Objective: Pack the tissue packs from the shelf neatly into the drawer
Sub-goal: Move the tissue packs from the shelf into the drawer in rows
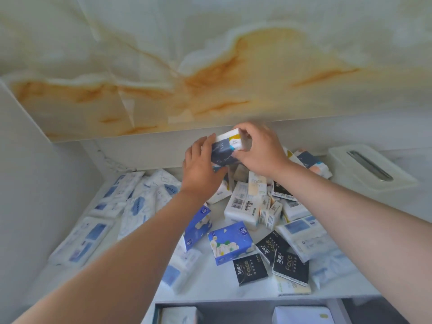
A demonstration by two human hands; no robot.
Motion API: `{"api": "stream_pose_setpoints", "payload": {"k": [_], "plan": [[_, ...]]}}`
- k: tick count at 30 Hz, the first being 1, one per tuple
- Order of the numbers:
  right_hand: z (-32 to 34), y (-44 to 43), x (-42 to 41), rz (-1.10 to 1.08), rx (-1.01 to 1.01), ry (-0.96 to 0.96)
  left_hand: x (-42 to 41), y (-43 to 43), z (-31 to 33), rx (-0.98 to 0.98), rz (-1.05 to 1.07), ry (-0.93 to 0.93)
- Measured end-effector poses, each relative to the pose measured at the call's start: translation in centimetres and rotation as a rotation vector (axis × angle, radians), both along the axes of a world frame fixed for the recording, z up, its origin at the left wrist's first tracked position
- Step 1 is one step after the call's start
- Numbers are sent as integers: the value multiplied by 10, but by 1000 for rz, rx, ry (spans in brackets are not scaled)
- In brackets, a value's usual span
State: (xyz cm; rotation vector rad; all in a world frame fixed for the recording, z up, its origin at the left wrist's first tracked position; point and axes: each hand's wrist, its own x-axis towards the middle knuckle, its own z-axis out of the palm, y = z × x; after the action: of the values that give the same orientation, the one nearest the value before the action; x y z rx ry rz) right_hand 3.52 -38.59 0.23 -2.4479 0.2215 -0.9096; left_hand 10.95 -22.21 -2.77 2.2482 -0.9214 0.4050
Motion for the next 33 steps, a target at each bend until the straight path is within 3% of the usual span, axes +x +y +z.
{"api": "stream_pose_setpoints", "payload": {"k": [2,5,13,16,23,29,33], "plan": [[13,14,-7,29,252,63,-5,12,16,-32,13,101],[27,35,-17,102,518,169,-28,36,33,-194,-96,534],[48,109,-84,299,572,518,-91,130,24,-256,-143,861],[38,143,-105,279,578,616,-118,167,20,-169,-121,874],[-10,220,-156,297,159,926,-166,246,-15,321,-161,761],[-63,271,-182,302,62,1127,-183,285,-59,499,-122,713],[-108,283,-185,263,-58,1147,-186,285,-88,687,-192,569]]}}
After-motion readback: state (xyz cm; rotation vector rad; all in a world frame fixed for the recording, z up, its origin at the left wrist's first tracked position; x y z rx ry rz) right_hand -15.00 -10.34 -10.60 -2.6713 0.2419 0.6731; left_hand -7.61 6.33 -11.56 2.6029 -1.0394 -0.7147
